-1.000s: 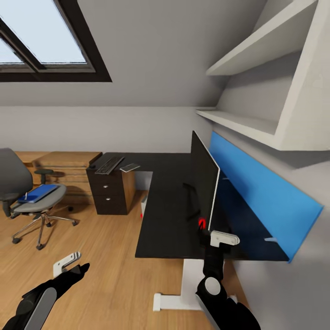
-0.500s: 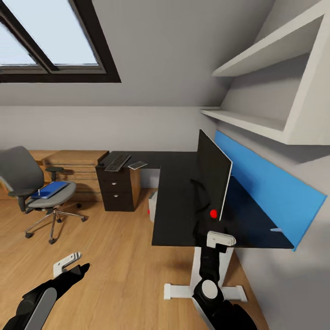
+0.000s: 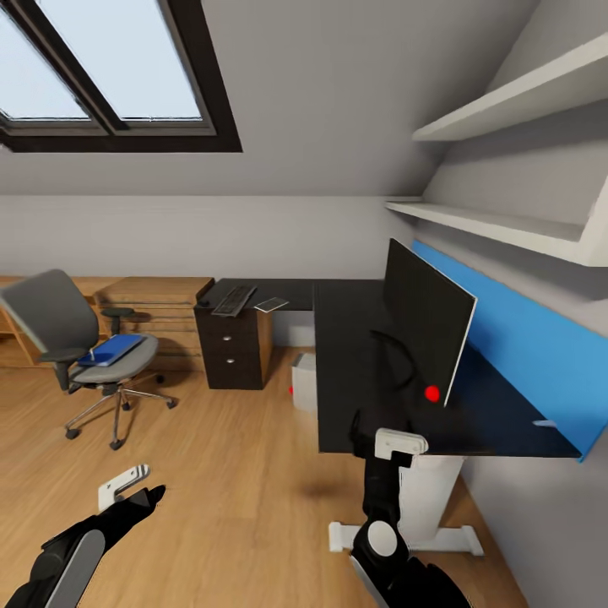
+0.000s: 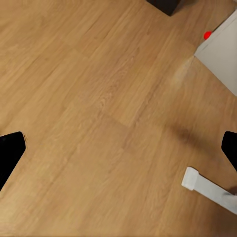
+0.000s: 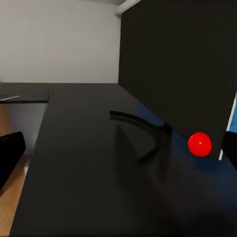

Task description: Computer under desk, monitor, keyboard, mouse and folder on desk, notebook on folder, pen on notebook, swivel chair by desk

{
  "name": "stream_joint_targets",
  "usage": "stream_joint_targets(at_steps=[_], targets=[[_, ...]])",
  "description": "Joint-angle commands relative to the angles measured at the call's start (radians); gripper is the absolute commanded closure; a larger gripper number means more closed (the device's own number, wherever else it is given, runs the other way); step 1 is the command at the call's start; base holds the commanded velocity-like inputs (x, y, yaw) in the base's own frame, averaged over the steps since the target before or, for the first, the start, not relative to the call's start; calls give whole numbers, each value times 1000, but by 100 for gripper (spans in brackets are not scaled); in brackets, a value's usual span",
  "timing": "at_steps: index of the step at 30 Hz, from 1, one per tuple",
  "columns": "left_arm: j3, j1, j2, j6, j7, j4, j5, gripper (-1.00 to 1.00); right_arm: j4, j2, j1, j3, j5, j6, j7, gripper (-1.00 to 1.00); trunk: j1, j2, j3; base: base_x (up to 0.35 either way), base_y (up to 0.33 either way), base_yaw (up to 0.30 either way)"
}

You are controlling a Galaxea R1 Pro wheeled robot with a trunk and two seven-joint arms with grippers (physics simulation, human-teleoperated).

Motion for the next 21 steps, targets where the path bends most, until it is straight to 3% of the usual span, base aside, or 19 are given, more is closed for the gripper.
stream_joint_targets(at_steps=[1, 10, 17, 21], targets=[[-1, -1, 0, 3, 8, -1, 11, -100, 0, -1, -1, 7, -5, -8, -4, -100, 0, -1, -1, 0, 334, 0], [-1, 0, 0, -5, 8, -1, 11, -100, 14, -3, -1, 75, -3, -8, -4, -100, 0, -1, -1, 0, 334, 0], [-2, -1, 0, -5, 8, -1, 12, -100, 25, -2, -1, 84, -6, -7, 10, -100, 0, -1, -1, 0, 334, 0], [-2, -1, -6, -6, 8, -1, 12, -100, 54, 1, -1, 82, -10, -4, 78, -100, 0, -1, -1, 0, 334, 0]])
